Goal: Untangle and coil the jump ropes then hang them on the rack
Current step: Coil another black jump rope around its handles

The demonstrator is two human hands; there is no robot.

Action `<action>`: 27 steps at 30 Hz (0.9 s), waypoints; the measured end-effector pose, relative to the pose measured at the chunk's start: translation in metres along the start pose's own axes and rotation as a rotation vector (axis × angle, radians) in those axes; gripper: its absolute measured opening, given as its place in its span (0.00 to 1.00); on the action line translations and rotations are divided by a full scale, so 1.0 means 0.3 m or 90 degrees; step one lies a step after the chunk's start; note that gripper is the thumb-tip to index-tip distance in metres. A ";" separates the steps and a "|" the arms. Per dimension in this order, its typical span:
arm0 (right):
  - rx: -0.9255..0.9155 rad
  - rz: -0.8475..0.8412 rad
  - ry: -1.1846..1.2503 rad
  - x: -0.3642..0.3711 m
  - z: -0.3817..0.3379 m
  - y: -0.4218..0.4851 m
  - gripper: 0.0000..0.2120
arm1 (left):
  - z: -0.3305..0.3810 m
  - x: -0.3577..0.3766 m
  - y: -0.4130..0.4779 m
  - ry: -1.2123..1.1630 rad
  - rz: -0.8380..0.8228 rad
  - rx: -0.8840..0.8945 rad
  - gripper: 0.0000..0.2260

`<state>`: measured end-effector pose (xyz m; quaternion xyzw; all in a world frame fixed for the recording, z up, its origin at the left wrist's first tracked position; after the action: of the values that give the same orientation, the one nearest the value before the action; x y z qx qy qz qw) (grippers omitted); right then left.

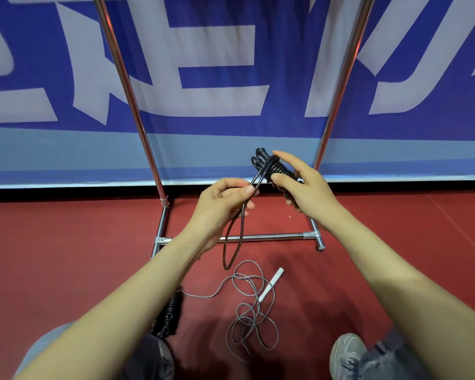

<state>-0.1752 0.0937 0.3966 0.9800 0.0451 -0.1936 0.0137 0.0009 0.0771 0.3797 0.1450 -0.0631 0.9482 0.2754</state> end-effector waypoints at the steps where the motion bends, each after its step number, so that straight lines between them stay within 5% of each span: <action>1: 0.005 0.005 0.006 -0.004 -0.001 -0.002 0.20 | 0.001 -0.003 0.001 -0.004 -0.011 -0.003 0.06; 7: 0.004 0.004 0.043 -0.036 -0.008 -0.026 0.21 | -0.023 -0.028 0.009 0.077 -0.071 -0.073 0.09; 16: -0.049 -0.323 0.107 -0.010 -0.048 -0.080 0.20 | -0.003 -0.088 0.035 0.375 -0.141 -0.039 0.13; 22: 0.063 -0.538 -0.078 0.034 -0.037 -0.107 0.19 | 0.007 -0.114 0.023 0.589 -0.238 -0.118 0.13; 27: 0.154 -0.516 -0.229 0.103 0.015 -0.091 0.25 | -0.005 -0.120 0.040 0.569 -0.193 -0.131 0.13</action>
<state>-0.1510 0.1233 0.3802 0.8286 0.3990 -0.3543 -0.1698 0.0231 0.0492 0.3667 -0.2968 -0.0101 0.8558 0.4235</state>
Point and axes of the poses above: each hand's wrist, its own y-axis towards the middle knuckle, its own x-axis out of the palm, z = x × y, the point moved 2 cm from there along y, towards the middle knuckle, and after that the axes turned 14 degrees about -z, right-handed, at the moved point
